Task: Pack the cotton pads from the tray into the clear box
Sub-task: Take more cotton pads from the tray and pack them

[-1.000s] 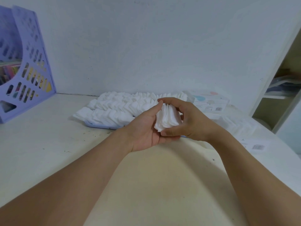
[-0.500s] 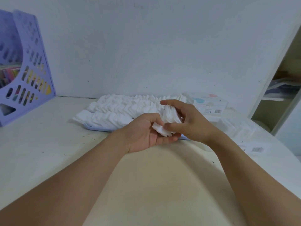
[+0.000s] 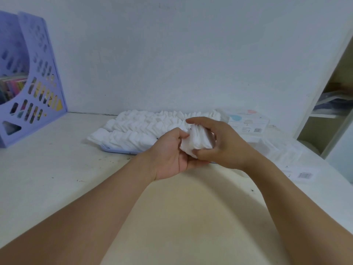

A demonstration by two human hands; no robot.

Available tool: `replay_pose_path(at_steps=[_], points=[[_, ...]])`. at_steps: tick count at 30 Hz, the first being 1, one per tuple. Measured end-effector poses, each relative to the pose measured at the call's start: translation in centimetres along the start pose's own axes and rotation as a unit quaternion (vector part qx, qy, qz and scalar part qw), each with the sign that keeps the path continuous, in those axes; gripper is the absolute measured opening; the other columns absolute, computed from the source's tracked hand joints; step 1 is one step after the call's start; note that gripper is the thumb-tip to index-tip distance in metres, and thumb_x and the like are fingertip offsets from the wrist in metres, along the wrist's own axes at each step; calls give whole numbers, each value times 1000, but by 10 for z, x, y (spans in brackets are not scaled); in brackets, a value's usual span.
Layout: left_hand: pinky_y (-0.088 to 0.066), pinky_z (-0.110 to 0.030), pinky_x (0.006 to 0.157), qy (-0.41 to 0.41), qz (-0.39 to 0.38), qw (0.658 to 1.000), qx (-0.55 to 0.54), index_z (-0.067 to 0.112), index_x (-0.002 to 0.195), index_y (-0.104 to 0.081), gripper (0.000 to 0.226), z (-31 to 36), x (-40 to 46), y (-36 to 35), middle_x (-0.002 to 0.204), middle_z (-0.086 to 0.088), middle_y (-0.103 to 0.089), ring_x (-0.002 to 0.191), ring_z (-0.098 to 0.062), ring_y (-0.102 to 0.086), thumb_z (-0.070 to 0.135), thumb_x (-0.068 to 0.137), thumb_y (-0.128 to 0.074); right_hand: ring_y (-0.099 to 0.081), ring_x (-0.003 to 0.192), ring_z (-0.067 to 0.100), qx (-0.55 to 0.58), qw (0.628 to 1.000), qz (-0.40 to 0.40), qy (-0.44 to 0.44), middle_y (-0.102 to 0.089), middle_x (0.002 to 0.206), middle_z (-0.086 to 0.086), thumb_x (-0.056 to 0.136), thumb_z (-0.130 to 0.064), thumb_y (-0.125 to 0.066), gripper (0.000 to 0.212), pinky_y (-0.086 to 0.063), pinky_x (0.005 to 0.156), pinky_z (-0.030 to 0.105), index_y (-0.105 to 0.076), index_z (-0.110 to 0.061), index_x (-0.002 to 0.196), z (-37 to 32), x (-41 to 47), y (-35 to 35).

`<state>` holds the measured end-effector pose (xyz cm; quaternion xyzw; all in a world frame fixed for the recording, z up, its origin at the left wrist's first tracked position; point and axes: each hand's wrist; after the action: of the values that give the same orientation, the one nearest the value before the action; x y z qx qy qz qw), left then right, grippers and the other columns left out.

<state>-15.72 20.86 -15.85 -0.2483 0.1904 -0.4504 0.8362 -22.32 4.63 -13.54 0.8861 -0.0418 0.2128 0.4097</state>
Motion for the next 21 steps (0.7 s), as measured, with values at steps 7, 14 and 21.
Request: replay_pose_path(at_steps=[7, 14, 21], points=[[-60, -37, 82, 2, 1, 1000, 25, 12, 135, -59, 54, -1, 1, 0, 133, -12, -66, 113, -26, -69, 49, 106, -33, -55, 120, 3, 28, 998, -53, -30, -56, 130, -17, 62, -22, -98, 103, -46, 108, 38, -43, -39, 147, -1, 0, -6], [-45, -49, 110, -19, -49, 999, 2, 12, 141, -55, 53, -3, 2, 0, 142, -13, -60, 131, -28, -58, 43, 98, -60, -69, 103, 19, 160, 986, 47, -3, -68, 112, 6, 68, -6, -93, 88, -58, 89, 30, -50, -27, 142, -2, 2, -14], [-54, -52, 98, -32, -1, 999, 35, 12, 123, -69, 54, -8, 2, -2, 129, -13, -69, 120, -30, -66, 36, 76, -82, -67, 108, 19, 141, 990, 19, 8, -67, 120, 8, 64, -5, -95, 96, -56, 94, 34, -47, -22, 145, 2, 3, -13]])
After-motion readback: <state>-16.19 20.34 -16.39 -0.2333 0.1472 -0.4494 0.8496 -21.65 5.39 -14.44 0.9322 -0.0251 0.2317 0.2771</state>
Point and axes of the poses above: each hand's wrist, its own x-axis towards the middle knuckle, its own y-axis out of the back of the hand, z = x × y
